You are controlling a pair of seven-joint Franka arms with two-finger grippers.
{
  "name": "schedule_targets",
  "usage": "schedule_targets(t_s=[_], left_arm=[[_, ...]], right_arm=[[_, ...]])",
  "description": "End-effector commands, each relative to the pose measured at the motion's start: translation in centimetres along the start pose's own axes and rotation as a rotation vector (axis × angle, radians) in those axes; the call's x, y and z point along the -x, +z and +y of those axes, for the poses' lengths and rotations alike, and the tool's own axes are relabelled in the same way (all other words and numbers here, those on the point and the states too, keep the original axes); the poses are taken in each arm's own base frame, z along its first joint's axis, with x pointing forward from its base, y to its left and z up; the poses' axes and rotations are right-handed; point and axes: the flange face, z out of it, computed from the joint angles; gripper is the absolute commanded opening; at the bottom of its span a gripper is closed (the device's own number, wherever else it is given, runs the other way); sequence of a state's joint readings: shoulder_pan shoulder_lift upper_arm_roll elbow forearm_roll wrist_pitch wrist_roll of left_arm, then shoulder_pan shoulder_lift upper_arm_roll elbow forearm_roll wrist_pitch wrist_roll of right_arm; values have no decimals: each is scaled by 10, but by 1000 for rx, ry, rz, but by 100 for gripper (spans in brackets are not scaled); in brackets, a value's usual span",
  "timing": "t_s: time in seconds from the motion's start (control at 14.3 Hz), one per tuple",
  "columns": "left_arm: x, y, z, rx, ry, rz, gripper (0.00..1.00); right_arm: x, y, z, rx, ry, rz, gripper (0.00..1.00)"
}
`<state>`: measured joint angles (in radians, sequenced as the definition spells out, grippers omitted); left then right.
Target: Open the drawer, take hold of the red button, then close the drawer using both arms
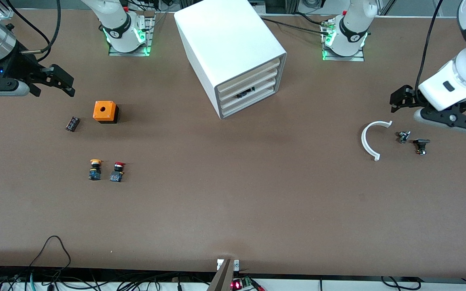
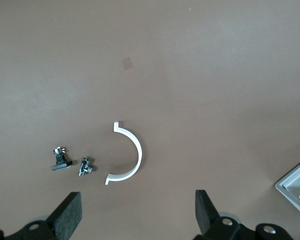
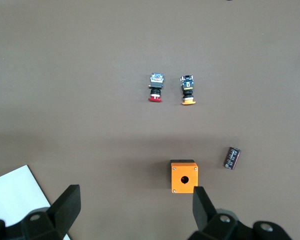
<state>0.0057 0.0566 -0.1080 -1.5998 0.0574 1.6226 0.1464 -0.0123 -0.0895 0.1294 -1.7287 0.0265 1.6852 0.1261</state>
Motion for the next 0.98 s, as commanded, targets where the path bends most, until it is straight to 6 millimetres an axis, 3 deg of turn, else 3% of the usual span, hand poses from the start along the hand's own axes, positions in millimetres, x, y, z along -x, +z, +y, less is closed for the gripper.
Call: schedule_targets(t_s=[0.0,0.35,0.7,0.91], left_arm=[[19,-2,-4,7,2,74,100],[24,-7,-4,18,0,22,100],[22,2,-24,82,-54,18,100],[24,-2,-16,78,-40,19,100]], right_arm=[[-4,-5,0,-14,20,1,99],[-4,-5,1,-14,16,3,99],[-4,-5,2,-14,13,3,99],[-3,-6,2,-12,10,3,99]])
